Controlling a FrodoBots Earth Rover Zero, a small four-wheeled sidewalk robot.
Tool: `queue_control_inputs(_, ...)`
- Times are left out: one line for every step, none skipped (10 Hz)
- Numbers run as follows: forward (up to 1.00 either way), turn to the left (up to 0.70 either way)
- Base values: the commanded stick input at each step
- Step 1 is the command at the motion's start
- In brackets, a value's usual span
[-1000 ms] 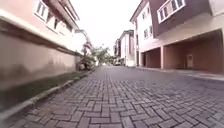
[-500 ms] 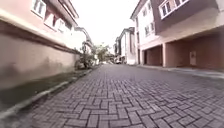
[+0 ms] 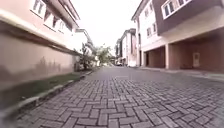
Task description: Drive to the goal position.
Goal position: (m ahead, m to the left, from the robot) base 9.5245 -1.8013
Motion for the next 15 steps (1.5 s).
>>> queue_control_inputs(0.70,0.00)
queue_control_inputs(0.70,0.00)
queue_control_inputs(0.70,0.00)
queue_control_inputs(0.70,0.00)
queue_control_inputs(0.70,0.00)
queue_control_inputs(0.70,0.00)
queue_control_inputs(0.70,0.00)
queue_control_inputs(0.70,0.00)
queue_control_inputs(0.70,0.00)
queue_control_inputs(0.70,0.00)
queue_control_inputs(0.70,0.00)
queue_control_inputs(0.70,0.00)
queue_control_inputs(0.70,0.00)
queue_control_inputs(0.70,0.00)
queue_control_inputs(0.70,0.00)
